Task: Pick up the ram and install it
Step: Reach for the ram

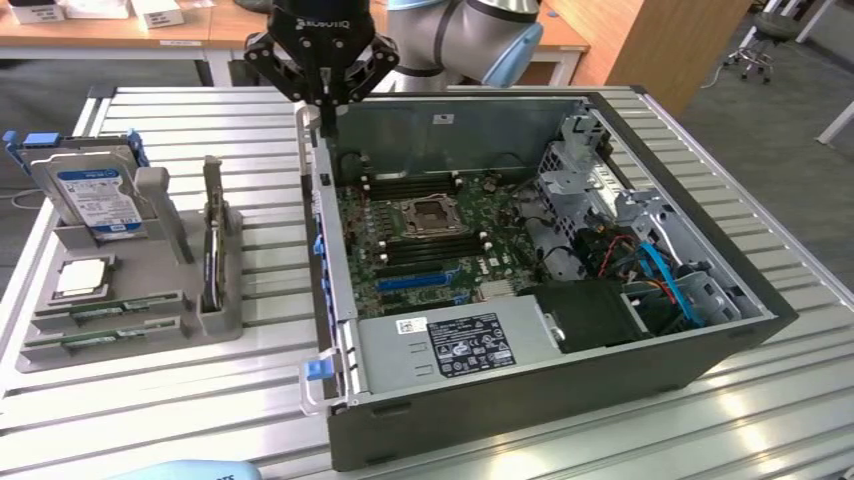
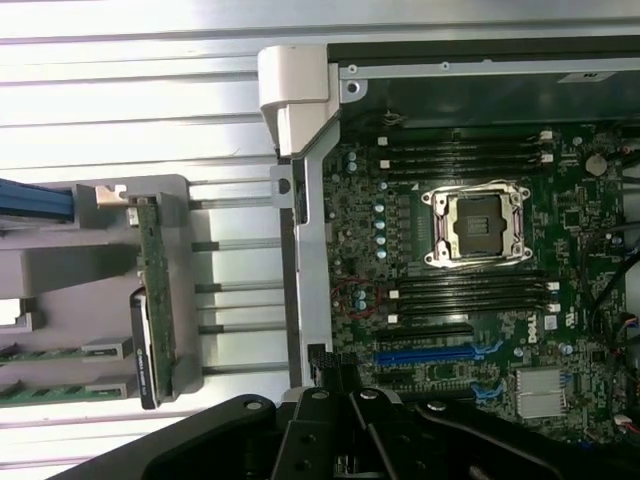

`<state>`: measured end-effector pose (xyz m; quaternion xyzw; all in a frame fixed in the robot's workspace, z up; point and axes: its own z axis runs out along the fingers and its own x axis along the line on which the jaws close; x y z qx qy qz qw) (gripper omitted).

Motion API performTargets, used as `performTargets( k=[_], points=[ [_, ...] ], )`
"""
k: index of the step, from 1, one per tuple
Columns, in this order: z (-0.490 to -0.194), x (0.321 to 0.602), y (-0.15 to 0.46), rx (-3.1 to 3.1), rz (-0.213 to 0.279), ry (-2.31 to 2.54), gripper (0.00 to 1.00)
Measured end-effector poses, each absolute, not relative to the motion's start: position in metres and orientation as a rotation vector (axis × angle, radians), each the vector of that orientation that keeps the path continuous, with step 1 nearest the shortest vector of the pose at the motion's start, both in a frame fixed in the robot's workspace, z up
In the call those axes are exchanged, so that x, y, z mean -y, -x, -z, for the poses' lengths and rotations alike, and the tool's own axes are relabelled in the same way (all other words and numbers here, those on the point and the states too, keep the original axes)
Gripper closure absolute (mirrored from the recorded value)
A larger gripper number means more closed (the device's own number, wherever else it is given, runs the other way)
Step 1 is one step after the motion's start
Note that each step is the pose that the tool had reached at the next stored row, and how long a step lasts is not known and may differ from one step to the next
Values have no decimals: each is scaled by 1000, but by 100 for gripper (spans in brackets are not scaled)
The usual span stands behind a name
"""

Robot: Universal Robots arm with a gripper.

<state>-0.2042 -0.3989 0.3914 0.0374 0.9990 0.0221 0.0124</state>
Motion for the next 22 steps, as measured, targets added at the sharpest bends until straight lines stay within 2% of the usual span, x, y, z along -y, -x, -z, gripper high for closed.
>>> performTargets(
  k=[22],
  points=[
    [-389, 399, 247, -3116, -69, -117, 90]
  ],
)
